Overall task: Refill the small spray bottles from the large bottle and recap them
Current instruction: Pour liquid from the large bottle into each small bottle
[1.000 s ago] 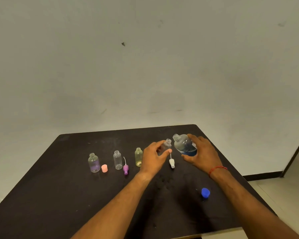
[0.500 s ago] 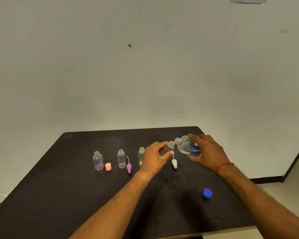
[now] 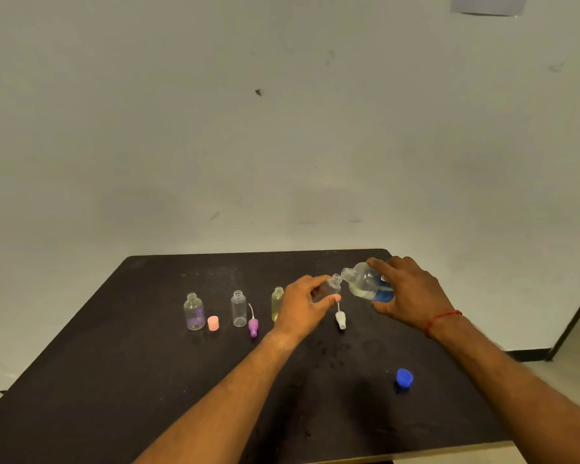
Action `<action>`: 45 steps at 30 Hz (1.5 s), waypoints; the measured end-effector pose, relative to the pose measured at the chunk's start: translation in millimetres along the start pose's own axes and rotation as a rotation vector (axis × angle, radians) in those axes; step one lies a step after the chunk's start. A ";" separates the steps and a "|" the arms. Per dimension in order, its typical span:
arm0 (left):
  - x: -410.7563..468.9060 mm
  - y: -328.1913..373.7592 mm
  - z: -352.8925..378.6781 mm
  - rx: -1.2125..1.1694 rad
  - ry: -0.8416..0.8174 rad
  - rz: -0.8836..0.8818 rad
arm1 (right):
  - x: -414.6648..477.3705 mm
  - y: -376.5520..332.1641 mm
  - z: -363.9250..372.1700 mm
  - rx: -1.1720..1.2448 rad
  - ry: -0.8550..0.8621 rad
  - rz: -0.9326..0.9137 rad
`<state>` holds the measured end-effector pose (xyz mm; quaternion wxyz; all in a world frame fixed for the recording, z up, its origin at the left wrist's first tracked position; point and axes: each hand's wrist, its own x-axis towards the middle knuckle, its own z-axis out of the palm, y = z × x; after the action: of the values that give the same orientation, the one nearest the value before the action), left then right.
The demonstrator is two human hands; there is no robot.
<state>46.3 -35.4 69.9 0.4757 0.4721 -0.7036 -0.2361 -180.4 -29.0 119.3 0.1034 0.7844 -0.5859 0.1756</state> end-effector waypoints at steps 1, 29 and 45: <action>-0.4 0.0 0.1 -0.002 -0.001 -0.002 | 0.3 0.0 -1.3 -0.019 -0.002 -0.007; -0.7 6.6 3.5 -0.011 -0.001 -0.017 | 4.5 -7.0 -32.4 -0.202 -0.043 -0.047; -1.3 7.1 1.5 -0.017 0.014 -0.015 | 5.2 -11.0 -37.9 -0.212 -0.055 -0.053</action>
<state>42.0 -31.2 74.2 0.4826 0.4750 -0.6949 -0.2422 -174.4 -16.4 156.6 0.1743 0.7889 -0.5827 0.0881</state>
